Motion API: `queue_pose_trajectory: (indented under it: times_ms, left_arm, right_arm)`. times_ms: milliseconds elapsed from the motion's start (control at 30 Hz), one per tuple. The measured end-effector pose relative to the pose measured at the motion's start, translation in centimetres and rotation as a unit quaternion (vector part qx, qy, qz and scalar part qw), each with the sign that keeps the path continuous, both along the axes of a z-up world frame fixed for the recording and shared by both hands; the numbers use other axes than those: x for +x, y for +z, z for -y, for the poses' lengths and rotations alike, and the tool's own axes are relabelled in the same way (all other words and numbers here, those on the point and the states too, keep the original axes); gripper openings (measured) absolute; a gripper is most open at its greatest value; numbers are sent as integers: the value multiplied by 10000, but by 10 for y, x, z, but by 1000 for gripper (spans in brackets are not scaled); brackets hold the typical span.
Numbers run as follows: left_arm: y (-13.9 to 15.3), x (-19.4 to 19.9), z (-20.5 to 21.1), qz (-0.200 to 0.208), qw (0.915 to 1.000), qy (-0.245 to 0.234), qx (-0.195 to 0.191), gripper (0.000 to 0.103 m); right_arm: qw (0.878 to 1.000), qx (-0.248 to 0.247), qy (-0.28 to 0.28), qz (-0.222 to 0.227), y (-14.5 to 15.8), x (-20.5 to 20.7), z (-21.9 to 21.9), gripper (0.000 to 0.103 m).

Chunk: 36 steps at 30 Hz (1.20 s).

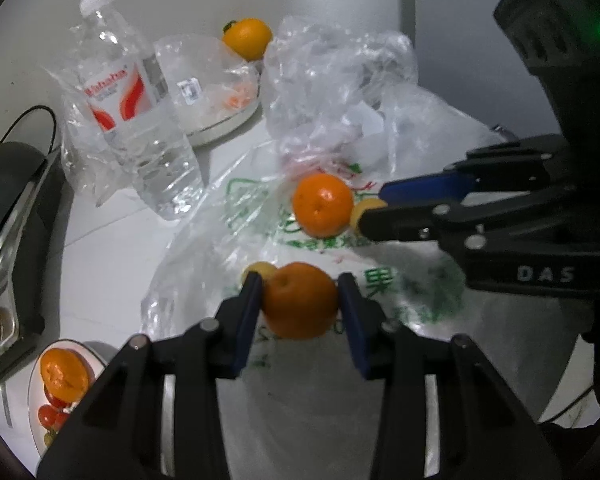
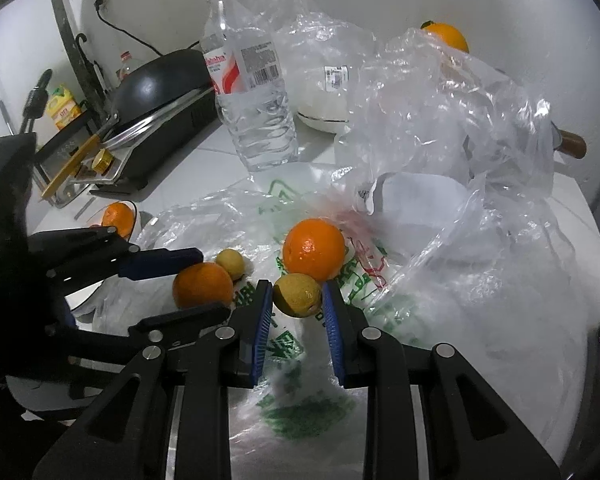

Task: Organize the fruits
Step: 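Grasp a small yellow fruit with the right gripper while the left gripper grasps an orange, then carry the orange with the left gripper while the right gripper carries the yellow fruit toward the plate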

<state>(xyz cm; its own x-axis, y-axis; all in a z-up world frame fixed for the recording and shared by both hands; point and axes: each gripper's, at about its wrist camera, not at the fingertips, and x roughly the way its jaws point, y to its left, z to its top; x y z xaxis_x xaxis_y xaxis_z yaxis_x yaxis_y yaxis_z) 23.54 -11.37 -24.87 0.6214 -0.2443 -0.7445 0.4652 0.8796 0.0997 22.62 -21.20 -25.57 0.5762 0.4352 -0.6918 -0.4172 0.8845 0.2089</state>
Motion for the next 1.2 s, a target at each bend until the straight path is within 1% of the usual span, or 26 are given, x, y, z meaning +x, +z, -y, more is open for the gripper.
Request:
queue_pose_trajectory:
  times_ms: [233, 367, 500, 667, 900, 1067, 1200]
  left_arm:
    - [18, -24, -10, 201, 9997, 30, -152, 40]
    - [31, -42, -22, 353, 9990, 123, -251, 40]
    - [42, -58, -38, 513, 9980, 247, -290, 40]
    - [46, -71, -61, 623, 9966, 469, -269, 40]
    - [48, -85, -90, 715, 9943, 736, -303, 40]
    - [49, -88, -110, 776, 9923, 933, -263, 40]
    - [44, -83, -126, 778, 9900, 1162, -172, 40]
  right_arm:
    - [9998, -117, 2, 180, 19, -18, -9, 28]
    - [9994, -184, 0, 299, 31, -32, -17, 28]
    - [9992, -223, 19, 335, 36, -43, -25, 28]
    - [9987, -267, 151, 411, 42, -60, -44, 28]
    - [9978, -362, 264, 498, 52, -72, -64, 28]
    - [9971, -413, 340, 539, 55, -75, -76, 28]
    - [9968, -396, 406, 561, 57, -75, -85, 28]
